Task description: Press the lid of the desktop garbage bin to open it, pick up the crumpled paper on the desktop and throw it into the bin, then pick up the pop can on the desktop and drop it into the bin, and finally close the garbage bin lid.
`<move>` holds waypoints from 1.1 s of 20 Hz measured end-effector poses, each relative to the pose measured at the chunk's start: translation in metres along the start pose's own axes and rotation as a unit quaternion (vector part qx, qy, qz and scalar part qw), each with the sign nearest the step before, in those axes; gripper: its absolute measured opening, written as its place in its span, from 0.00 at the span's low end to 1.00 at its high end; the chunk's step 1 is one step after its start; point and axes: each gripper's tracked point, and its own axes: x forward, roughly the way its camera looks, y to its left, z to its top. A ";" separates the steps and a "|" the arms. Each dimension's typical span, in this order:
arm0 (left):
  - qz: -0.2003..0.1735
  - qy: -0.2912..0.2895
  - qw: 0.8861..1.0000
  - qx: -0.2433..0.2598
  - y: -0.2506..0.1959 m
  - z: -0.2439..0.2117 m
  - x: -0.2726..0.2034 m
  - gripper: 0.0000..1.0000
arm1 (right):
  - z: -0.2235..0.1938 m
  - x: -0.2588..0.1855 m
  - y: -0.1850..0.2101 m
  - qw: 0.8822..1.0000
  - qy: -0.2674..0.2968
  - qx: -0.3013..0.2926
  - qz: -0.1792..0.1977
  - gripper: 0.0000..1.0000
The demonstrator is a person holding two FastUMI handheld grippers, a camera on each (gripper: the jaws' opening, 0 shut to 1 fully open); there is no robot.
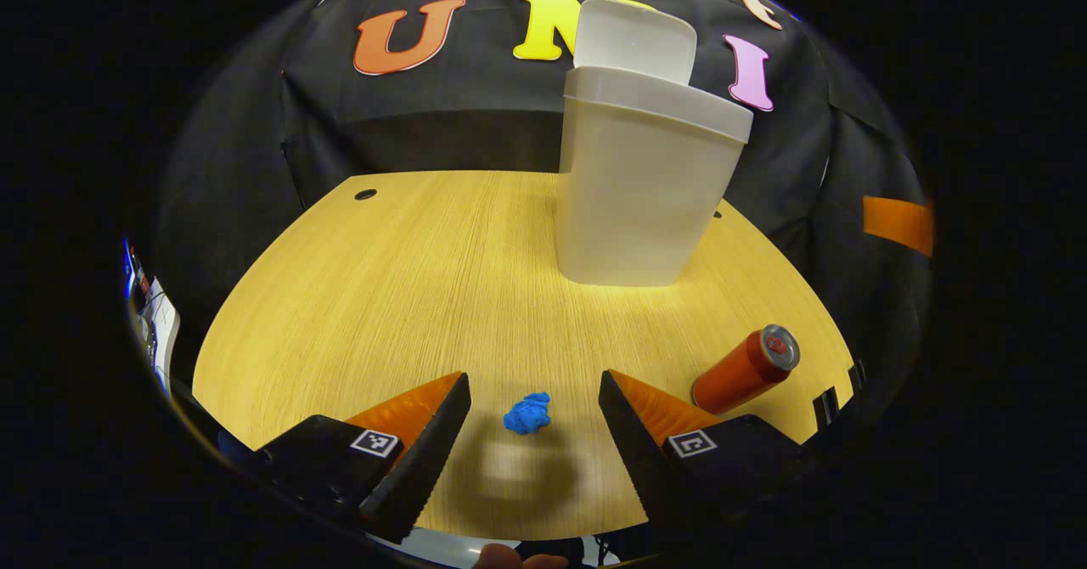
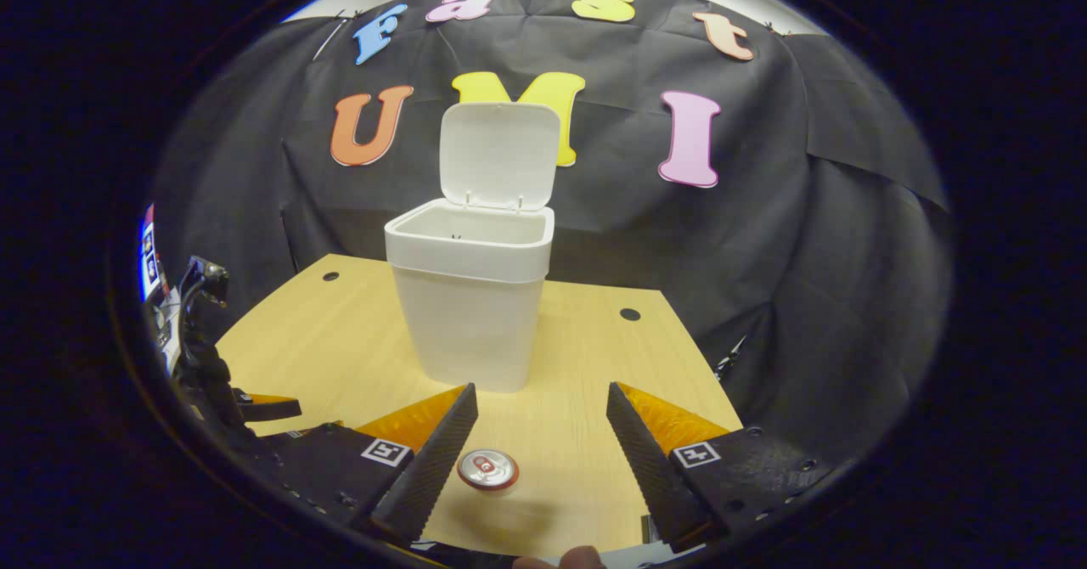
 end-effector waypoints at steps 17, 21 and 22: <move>0.007 0.061 0.998 0.017 0.002 -0.049 0.047 0.79 | -0.052 -0.015 -0.016 0.998 0.055 0.003 -0.028 0.96; 0.010 0.067 0.998 0.020 0.002 -0.042 0.049 0.59 | -0.055 -0.016 -0.016 0.998 0.058 0.009 -0.030 0.96; 0.009 0.065 0.998 0.024 0.001 -0.037 0.050 0.52 | -0.056 -0.017 -0.015 0.998 0.058 0.010 -0.029 0.96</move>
